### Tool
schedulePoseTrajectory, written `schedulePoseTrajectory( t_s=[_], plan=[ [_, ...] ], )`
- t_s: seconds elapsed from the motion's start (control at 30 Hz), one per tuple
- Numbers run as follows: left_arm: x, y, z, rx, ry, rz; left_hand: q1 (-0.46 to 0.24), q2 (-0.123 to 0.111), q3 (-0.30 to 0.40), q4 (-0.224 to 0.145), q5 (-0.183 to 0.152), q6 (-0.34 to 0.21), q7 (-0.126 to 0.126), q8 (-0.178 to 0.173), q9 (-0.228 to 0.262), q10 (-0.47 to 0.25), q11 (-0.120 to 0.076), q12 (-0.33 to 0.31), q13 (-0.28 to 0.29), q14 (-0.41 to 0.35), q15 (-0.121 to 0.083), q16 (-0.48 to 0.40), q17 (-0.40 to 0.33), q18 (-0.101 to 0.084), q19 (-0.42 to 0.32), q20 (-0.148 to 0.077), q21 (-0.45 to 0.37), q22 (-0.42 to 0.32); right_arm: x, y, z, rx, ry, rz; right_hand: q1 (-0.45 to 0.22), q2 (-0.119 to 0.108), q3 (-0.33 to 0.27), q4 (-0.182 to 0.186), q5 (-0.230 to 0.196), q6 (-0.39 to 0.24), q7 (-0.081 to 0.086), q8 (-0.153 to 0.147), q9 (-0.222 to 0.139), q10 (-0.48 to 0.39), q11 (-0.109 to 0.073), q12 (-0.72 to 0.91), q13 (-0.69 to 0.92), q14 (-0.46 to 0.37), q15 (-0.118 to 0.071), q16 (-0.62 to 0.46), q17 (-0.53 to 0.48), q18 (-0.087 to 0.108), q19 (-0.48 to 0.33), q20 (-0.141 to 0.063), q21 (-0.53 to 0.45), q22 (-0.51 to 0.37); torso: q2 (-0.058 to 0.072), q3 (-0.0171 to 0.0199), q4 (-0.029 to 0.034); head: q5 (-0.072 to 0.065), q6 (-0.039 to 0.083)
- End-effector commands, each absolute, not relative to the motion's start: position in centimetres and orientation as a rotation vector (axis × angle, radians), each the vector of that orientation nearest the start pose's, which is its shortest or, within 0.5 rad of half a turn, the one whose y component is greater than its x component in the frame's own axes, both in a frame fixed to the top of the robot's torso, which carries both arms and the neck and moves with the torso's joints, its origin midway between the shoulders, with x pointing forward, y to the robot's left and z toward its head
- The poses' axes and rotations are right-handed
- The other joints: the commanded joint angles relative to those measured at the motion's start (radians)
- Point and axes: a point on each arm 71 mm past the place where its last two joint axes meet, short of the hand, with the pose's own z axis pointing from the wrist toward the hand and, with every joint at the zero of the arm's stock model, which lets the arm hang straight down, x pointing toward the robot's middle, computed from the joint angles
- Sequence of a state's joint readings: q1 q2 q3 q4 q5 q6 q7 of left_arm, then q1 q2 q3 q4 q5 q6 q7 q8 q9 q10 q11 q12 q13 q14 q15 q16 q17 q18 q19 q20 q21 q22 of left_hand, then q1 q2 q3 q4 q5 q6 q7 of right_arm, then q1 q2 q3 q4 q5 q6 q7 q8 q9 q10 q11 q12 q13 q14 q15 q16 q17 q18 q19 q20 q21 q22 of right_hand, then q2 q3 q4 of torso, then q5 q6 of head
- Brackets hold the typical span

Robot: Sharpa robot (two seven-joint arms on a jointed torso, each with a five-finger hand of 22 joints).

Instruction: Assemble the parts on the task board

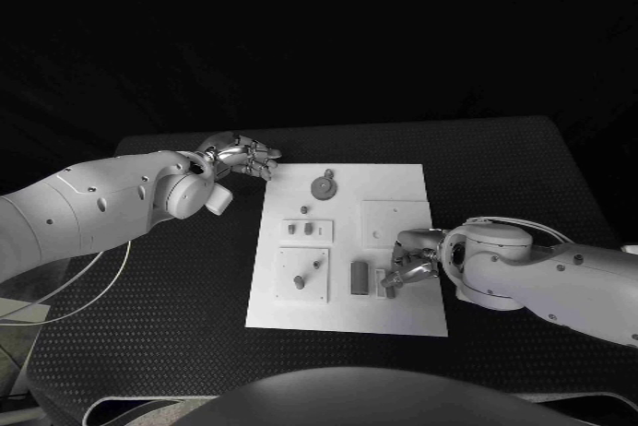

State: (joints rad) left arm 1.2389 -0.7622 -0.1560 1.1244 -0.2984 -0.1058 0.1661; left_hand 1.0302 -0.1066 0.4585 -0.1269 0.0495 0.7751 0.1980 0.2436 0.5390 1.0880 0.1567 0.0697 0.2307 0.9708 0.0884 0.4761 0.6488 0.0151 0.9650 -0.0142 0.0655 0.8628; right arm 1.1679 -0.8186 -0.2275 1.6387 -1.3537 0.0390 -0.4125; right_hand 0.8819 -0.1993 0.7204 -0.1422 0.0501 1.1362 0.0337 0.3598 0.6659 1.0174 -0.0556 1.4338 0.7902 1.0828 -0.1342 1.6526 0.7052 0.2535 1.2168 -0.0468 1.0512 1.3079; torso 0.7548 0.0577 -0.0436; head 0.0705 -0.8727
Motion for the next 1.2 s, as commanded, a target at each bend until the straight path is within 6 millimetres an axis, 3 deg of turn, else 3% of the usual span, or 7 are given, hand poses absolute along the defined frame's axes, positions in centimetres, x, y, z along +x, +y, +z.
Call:
schedulePoseTrajectory(
  t_s=[0.03, 0.83, 1.07, 1.2],
  plan=[
    [53.9, 28.4, -23.0, -0.911, 1.778, -1.128, 0.001, -0.005, 0.0, 0.005, 0.002, -0.006, 0.015, 0.006, 0.001, -0.006, -0.002, 0.002, -0.001, 0.007, -0.002, -0.006, 0.001, 0.007, -0.007, 0.002, 0.006, -0.001, 41.2, -19.9, -30.4, -0.268, 2.36, 0.225, 0.003, -0.009, 0.005, 0.003, 0.004, -0.015, 0.021, -0.008, -0.002, 0.005, 0.005, -0.005, 0.003, 0.003, 0.0, -0.008, 0.001, 0.008, 0.005, 0.0, 0.0, 0.008, 0.0, 0.0008, 0.0005, 0.002, 0.0],
    [53.8, 28.4, -23.1, -0.912, 1.781, -1.126, 0.0, -0.005, -0.001, 0.007, 0.002, -0.007, 0.015, 0.007, 0.001, -0.006, -0.002, 0.002, -0.001, 0.007, -0.002, -0.007, 0.002, 0.007, -0.008, 0.002, 0.005, -0.002, 41.4, -20.9, -30.0, -0.222, 2.383, 0.24, -0.006, -0.024, 0.015, 0.013, 0.003, -0.031, 0.03, -0.019, 0.002, -0.009, 0.013, -0.023, 0.013, -0.011, 0.001, -0.02, 0.004, 0.008, -0.008, 0.004, -0.014, 0.004, 0.0, 0.0008, -0.0002, -0.002, 0.0],
    [53.8, 28.4, -23.1, -0.911, 1.782, -1.127, 0.0, -0.005, -0.001, 0.007, 0.002, -0.007, 0.015, 0.007, 0.001, -0.006, -0.002, 0.001, -0.002, 0.007, -0.002, -0.008, 0.003, 0.007, -0.008, 0.002, 0.005, -0.002, 41.5, -20.5, -29.6, -0.401, 2.283, 0.133, -0.009, -0.03, 0.016, 0.018, 0.003, -0.036, 0.032, -0.023, 0.002, -0.012, 0.015, -0.027, 0.015, -0.015, 0.002, -0.022, 0.006, 0.008, -0.011, 0.005, -0.016, 0.004, 0.0, -0.0001, -0.0009, -0.003, 0.0],
    [53.8, 28.5, -23.1, -0.911, 1.781, -1.125, 0.0, -0.005, -0.001, 0.007, 0.002, -0.007, 0.015, 0.007, 0.001, -0.006, -0.002, 0.001, -0.002, 0.007, -0.002, -0.008, 0.003, 0.007, -0.008, 0.002, 0.005, -0.002, 41.5, -20.1, -29.2, -0.505, 2.21, 0.074, -0.03, -0.053, 0.022, 0.06, 0.004, -0.048, 0.038, -0.033, 0.001, -0.023, 0.021, -0.039, 0.02, -0.028, 0.006, -0.03, 0.009, 0.008, -0.023, 0.009, -0.026, 0.003, 0.001, -0.0002, -0.0004, -0.003, 0.0]
  ],
)
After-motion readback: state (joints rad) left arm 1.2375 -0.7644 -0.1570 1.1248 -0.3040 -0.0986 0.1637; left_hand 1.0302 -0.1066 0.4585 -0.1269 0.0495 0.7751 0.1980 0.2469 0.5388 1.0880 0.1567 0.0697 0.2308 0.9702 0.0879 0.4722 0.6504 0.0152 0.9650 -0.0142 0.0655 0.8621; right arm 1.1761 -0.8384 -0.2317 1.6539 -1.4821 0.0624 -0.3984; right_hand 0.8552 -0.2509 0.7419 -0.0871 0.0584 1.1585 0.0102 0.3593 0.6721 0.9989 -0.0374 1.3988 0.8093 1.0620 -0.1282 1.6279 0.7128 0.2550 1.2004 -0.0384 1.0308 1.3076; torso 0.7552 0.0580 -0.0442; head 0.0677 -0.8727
